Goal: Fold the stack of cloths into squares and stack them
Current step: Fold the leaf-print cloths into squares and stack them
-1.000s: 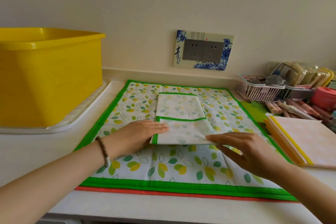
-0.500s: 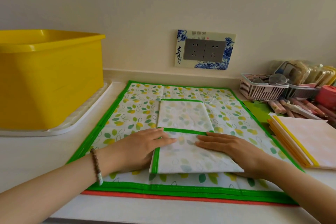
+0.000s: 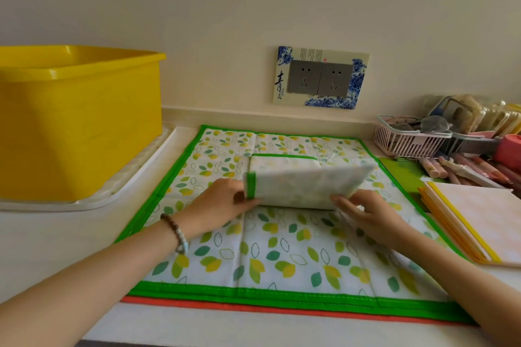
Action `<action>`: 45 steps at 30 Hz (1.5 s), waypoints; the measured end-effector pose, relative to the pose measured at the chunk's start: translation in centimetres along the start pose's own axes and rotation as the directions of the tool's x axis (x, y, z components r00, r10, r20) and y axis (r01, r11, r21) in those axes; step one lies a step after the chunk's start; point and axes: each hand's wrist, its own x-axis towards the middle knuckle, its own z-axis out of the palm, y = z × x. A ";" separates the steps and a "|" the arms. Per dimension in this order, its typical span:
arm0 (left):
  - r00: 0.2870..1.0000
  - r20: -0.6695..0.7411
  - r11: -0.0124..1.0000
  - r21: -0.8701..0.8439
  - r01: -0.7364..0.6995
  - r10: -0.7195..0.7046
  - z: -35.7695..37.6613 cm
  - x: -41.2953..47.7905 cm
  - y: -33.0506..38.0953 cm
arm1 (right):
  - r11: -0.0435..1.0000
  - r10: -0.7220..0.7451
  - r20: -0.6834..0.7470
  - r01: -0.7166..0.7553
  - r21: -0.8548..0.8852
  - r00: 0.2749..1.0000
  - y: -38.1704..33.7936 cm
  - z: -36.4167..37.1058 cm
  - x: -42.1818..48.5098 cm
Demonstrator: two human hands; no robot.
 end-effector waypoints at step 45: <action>0.972 0.093 0.844 0.518 0.137 -0.215 2.3 10.1 0.2 | 0.810 0.295 0.112 -0.187 -0.555 0.949 -0.2 5.1 8.0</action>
